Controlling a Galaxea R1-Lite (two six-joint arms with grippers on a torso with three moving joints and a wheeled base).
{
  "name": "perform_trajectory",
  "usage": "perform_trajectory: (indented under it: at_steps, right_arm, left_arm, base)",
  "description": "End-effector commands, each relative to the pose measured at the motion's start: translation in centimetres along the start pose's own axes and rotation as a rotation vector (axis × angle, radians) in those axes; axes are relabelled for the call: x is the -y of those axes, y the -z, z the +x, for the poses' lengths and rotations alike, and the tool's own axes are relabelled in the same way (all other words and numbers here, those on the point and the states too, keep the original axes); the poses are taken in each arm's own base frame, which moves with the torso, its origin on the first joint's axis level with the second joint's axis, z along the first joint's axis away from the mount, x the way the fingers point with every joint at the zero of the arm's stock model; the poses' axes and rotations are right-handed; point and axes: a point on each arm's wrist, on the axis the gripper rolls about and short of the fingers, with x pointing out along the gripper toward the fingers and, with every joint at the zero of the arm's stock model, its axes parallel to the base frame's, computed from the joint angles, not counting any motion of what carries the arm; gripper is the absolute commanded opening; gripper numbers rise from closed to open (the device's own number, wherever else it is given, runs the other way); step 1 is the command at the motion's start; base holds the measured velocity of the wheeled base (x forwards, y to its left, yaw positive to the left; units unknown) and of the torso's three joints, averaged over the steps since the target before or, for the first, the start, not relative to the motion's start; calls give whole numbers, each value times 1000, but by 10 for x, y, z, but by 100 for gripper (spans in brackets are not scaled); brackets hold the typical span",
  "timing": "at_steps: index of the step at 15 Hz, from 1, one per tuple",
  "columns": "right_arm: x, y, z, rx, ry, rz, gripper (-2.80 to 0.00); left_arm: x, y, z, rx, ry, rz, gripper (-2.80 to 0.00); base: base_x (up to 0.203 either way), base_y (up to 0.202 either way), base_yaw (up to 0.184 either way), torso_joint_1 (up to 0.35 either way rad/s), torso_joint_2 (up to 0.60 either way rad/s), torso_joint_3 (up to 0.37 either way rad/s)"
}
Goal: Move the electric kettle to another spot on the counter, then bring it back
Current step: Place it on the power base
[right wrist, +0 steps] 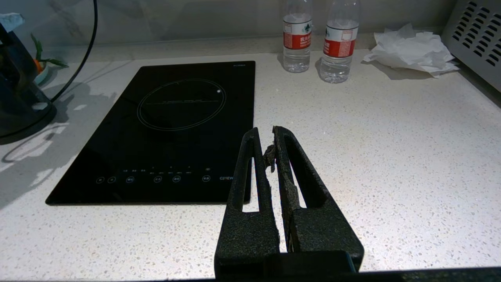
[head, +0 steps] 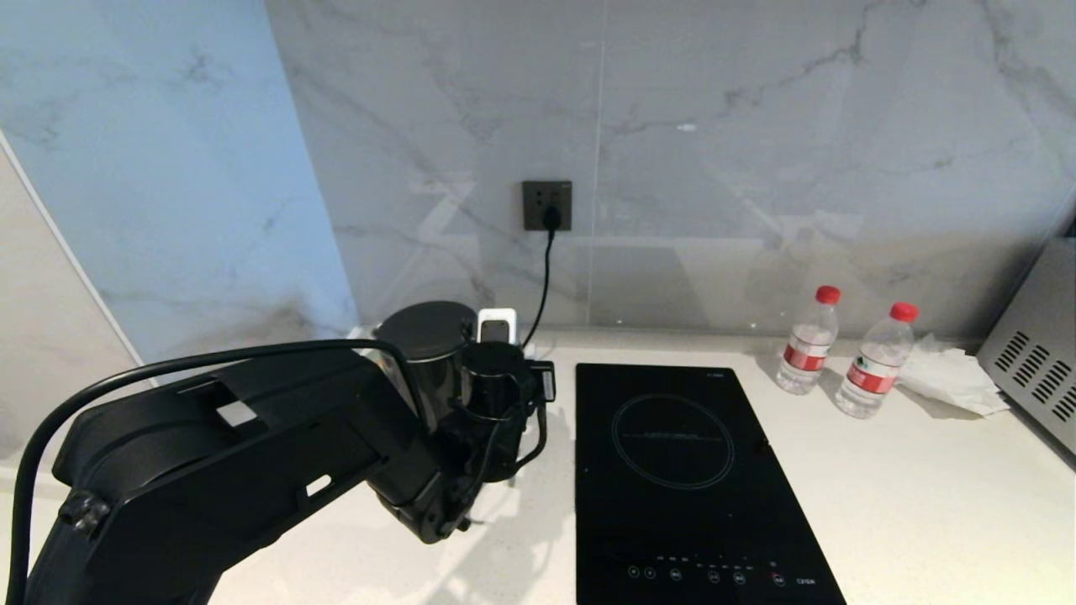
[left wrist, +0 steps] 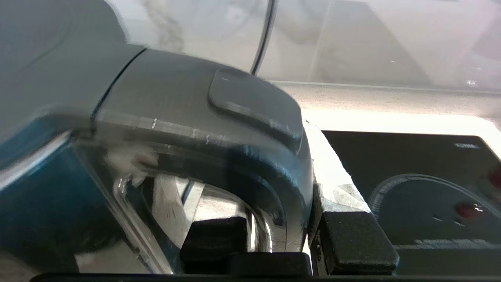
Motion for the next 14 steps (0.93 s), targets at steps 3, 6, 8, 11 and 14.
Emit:
perform_trajectory:
  at_steps: [3,6,8,11,14]
  right_arm:
    - [0,0,0,0,0,0,-280]
    - [0,0,0,0,0,0,-280]
    - [0,0,0,0,0,0,-280]
    - [0,0,0,0,0,0,-280]
    - [0,0,0,0,0,0,-280]
  left_arm:
    - [-4,4,3,-3,-14,2,-280]
    - [-4,2,2,-2,-14,1,-280]
    - [-3,2,2,-2,-12,1,-280]
    - [-4,6,2,-15,-14,12,-280]
    - [-4,5,0,-18,-12,15,-280]
  base:
    - [0,0,0,0,0,0]
    - [0,0,0,0,0,0]
    - [0,0,0,0,0,0]
    - [0,0,0,0,0,0]
    - [0,0,0,0,0,0]
